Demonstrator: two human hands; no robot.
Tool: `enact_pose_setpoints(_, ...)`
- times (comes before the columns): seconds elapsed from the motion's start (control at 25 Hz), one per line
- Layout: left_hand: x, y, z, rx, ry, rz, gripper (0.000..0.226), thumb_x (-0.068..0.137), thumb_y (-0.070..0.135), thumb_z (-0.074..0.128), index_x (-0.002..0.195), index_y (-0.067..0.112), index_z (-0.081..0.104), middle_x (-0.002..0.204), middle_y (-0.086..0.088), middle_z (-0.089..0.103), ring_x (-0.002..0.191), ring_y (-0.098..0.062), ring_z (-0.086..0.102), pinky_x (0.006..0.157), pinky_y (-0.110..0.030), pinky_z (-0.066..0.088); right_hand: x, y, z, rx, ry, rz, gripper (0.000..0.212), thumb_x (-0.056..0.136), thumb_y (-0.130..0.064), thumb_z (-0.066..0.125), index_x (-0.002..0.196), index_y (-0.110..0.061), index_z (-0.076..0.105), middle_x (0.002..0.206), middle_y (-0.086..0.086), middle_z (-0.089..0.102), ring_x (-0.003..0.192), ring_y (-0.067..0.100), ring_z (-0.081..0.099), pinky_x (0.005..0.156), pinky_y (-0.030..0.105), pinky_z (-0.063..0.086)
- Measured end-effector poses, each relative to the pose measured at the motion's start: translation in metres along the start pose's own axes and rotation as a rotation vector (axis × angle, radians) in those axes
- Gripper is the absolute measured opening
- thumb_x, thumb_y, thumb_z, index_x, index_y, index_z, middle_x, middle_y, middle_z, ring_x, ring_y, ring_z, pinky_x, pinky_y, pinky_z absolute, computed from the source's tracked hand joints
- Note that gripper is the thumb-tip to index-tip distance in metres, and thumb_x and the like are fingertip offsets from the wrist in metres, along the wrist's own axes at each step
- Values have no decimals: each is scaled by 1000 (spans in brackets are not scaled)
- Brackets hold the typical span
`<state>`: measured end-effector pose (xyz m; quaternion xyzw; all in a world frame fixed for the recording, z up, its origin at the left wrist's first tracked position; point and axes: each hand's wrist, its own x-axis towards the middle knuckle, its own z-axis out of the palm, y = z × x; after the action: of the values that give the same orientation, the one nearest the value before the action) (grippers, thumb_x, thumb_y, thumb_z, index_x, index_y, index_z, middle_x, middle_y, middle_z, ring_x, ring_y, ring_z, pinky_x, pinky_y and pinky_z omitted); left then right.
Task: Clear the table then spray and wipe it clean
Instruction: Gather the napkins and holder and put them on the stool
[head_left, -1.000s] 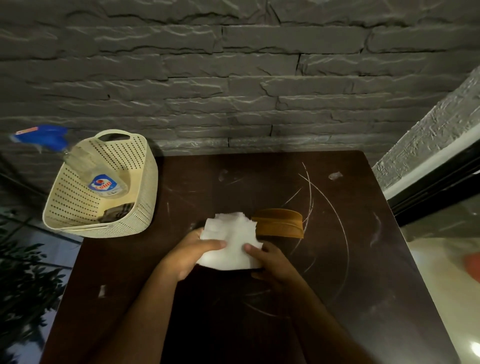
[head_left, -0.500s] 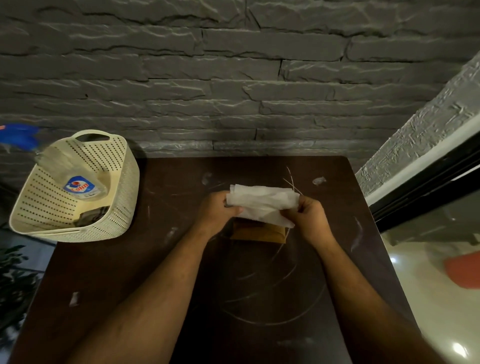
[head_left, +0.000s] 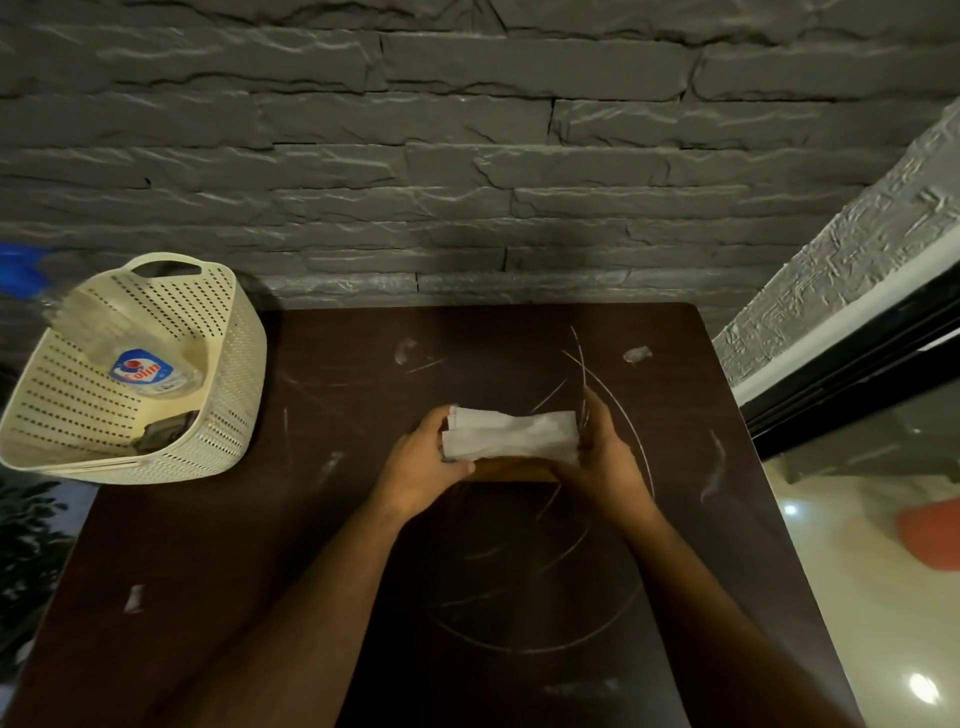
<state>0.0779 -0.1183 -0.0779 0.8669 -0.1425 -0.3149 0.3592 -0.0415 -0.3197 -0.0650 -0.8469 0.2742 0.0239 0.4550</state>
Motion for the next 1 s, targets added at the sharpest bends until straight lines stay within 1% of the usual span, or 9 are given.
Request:
enact_pose_setpoints(0.08, -3, 1, 0, 130, 23, 12, 107, 78, 30, 77, 148, 47, -2, 128, -2, 58, 110, -22, 61, 94, -41, 51, -2, -2, -1, -194, -41, -73, 96, 79, -31, 73, 150, -36, 8, 128, 3, 58, 108, 20, 63, 96, 37, 51)
enact_pose_setpoints(0.12, -4, 3, 0, 220, 16, 44, 107, 79, 34, 75, 147, 49, -6, 128, -4, 58, 110, -23, 60, 95, -41, 50, -2, -2, -1, -288, -53, -115, 90, 80, -32, 71, 149, -37, 14, 130, 5, 58, 106, 20, 64, 97, 38, 50)
enact_pose_setpoints(0.2, -4, 3, -1, 366, -15, 133, 83, 84, 38, 69, 148, 44, 16, 132, 0, 56, 117, -20, 55, 102, -40, 43, -1, 0, -3, -412, -55, -181, 66, 83, -33, 69, 141, -31, 38, 130, 3, 59, 108, 16, 61, 98, 39, 49)
enact_pose_setpoints(0.28, -4, 3, -3, 411, -34, 230, 46, 87, 39, 63, 131, 40, 49, 117, 10, 60, 110, -11, 55, 101, -39, 42, 0, 3, -3, -448, -50, -208, 46, 83, -29, 68, 127, -24, 55, 125, 0, 62, 111, 14, 58, 97, 35, 48)
enact_pose_setpoints(0.36, -4, 1, -4, 423, -18, 281, 26, 87, 37, 63, 113, 36, 62, 109, 16, 56, 100, -5, 53, 97, -37, 43, -1, 6, -2, -470, -52, -225, 35, 81, -24, 70, 115, -24, 63, 119, -3, 61, 110, 13, 57, 94, 31, 48)
enact_pose_setpoints(0.56, -11, -6, 4, 522, 128, 423, 19, 85, 31, 65, 104, 31, 66, 122, 15, 54, 108, -6, 51, 94, -28, 39, -3, 10, 1, -612, -22, -313, 30, 79, -19, 69, 107, -28, 62, 119, -6, 55, 109, 11, 50, 88, 22, 42)
enact_pose_setpoints(0.68, -12, -8, 7, 551, 173, 468, 23, 87, 31, 62, 110, 35, 63, 103, 16, 64, 101, -7, 54, 87, -28, 40, -3, 6, 2, -621, -59, -310, 44, 81, -20, 67, 121, -29, 54, 121, -4, 57, 112, 13, 49, 90, 24, 43)
enact_pose_setpoints(0.8, -10, -10, 8, 593, 177, 497, 38, 86, 28, 63, 123, 36, 59, 105, 14, 65, 104, -9, 52, 86, -30, 38, -1, 4, 2, -678, -142, -339, 63, 81, -27, 68, 138, -31, 42, 125, -2, 54, 115, 18, 48, 93, 30, 41)
enact_pose_setpoints(1.0, -4, -5, 3, 609, 57, 449, 28, 90, 31, 56, 116, 37, 62, 106, 15, 58, 109, -6, 46, 91, -29, 37, 8, 1, 2, -705, -160, -323, 35, 87, -53, 52, 109, -28, 64, 109, -3, 55, 102, 14, 49, 84, 29, 42)
